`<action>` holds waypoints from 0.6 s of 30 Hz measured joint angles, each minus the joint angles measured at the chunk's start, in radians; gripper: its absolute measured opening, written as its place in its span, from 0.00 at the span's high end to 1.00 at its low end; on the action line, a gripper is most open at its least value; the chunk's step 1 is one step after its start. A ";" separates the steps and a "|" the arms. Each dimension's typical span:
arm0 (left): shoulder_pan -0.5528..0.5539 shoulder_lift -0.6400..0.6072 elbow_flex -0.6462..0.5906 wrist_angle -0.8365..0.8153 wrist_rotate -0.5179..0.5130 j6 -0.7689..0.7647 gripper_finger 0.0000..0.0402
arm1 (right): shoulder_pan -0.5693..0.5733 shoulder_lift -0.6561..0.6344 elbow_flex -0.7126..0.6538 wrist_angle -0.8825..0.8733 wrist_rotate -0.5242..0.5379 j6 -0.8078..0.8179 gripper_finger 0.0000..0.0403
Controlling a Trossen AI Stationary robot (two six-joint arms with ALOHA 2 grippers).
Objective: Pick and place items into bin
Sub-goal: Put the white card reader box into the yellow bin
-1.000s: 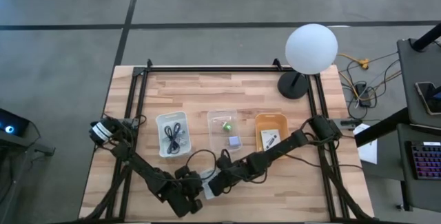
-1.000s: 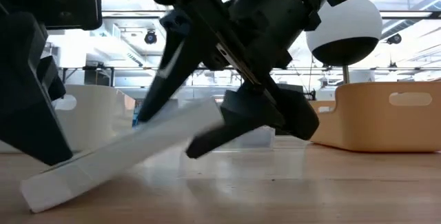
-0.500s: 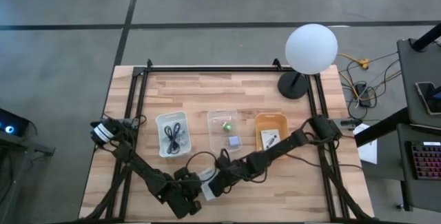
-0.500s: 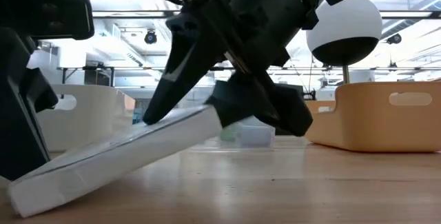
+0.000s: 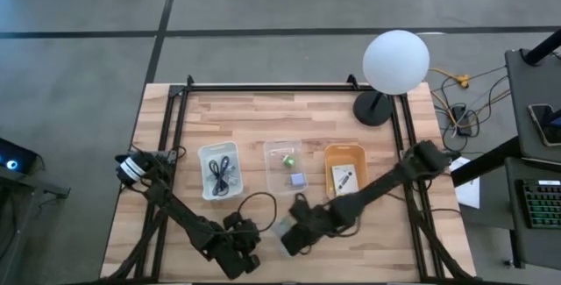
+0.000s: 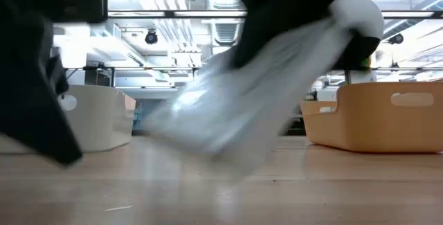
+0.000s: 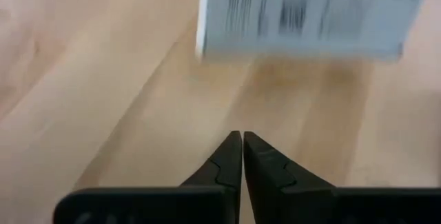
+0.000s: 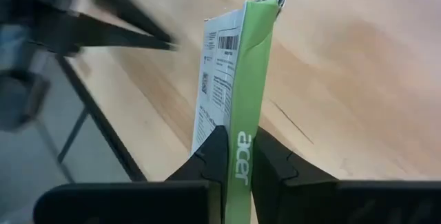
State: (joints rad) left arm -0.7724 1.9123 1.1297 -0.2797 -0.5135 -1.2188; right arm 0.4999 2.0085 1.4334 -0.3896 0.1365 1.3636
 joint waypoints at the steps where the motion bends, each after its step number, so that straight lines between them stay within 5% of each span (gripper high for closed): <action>1: -0.004 -0.006 0.008 -0.009 -0.011 0.002 1.00 | 0.017 -0.034 0.000 -0.067 0.026 0.043 0.94; 11: -0.006 -0.026 0.019 -0.019 -0.043 0.004 1.00 | 0.164 -0.326 -0.018 -0.699 0.237 0.590 0.92; 18: -0.006 -0.028 0.019 -0.015 -0.042 0.002 1.00 | 0.172 -0.609 -0.208 -0.973 0.302 0.814 0.91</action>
State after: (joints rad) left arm -0.7788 1.8839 1.1492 -0.2951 -0.5556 -1.2167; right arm 0.6720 1.3991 1.2253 -1.3623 0.4386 2.1776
